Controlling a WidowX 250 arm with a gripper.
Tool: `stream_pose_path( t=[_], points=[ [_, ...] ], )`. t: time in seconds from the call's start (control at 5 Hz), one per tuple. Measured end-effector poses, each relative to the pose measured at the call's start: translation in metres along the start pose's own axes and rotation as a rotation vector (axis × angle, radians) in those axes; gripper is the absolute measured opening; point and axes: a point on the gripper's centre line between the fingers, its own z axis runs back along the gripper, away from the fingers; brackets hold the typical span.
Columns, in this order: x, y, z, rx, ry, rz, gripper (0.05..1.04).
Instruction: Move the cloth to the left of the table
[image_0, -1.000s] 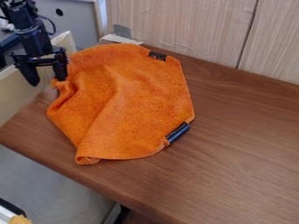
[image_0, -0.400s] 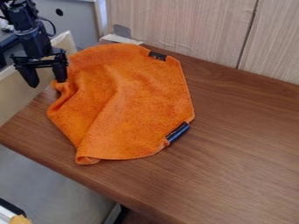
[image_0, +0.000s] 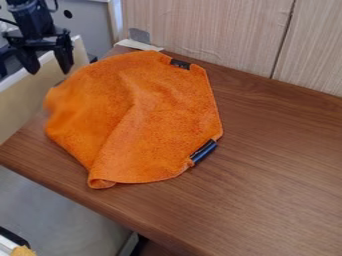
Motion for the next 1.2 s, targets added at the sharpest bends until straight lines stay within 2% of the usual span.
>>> stream_pose_path(
  t=[0.2,0.4,1.2],
  points=[
    [0.0053,-0.0099,0.0212,0.009,-0.051,-0.052,1.001],
    [0.0063,-0.0152,0.0276,0.0,-0.061,-0.083,1.001],
    [0.0063,-0.0152,0.0276,0.0,-0.061,-0.085,1.001]
  ],
)
